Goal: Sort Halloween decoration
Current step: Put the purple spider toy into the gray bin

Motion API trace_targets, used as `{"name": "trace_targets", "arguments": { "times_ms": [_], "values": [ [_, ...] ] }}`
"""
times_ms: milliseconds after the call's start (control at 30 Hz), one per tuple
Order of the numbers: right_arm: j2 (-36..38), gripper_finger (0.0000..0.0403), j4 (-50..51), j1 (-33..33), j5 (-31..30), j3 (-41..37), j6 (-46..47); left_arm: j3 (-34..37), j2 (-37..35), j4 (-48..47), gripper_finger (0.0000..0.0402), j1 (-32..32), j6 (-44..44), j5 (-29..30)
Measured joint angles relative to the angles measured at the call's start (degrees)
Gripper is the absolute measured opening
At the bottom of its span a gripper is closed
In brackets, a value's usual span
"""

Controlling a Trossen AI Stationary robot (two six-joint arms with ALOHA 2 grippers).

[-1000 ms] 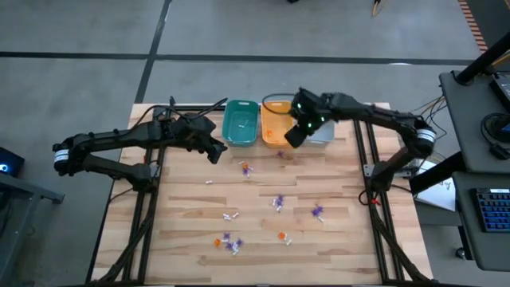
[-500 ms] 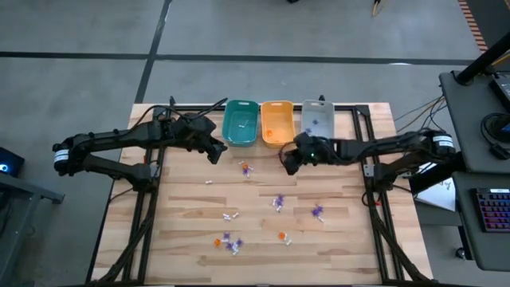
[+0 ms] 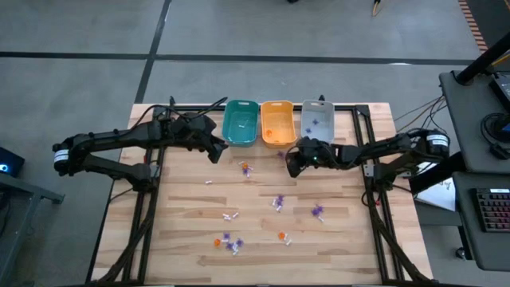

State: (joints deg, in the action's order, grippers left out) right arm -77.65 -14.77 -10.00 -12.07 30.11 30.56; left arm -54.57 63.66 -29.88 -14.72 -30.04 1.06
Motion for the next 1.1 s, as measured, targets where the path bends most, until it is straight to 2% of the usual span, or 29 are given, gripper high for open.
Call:
{"name": "trace_targets", "arguments": {
  "times_ms": [200, 400, 500, 767, 933, 1100],
  "values": [
    [-6.62, 0.0027, -11.51, 0.14, 0.33, -1.42, -3.49, 0.0, 0.0, 0.36, 0.0109, 0.0, -0.02, -0.02],
    [-13.09, 0.0027, -12.22, 0.11, -0.45, 1.07, -4.0, 0.0, 0.0, 0.36, 0.0109, 0.0, -0.02, -0.02],
    [-15.62, 0.0027, -12.15, 0.24, -2.75, 2.32, -2.81, 0.0, 0.0, 0.36, 0.0109, 0.02, -0.15, -0.04],
    [-15.77, 0.0027, -12.73, 0.09, -8.97, 3.69, -1.45, 0.0, 0.0, 0.34, 0.0109, 0.02, -0.46, -0.04],
    [-17.57, 0.0027, -12.22, -0.11, -8.47, 3.69, -0.38, 0.0, 0.0, 0.34, 0.0109, 0.02, -0.45, -0.07],
    [-18.81, 0.0027, -11.0, 0.29, -3.71, 3.63, 2.54, 0.0, 0.0, 0.34, 0.0109, 0.0, -0.28, -0.07]
  ]
}}
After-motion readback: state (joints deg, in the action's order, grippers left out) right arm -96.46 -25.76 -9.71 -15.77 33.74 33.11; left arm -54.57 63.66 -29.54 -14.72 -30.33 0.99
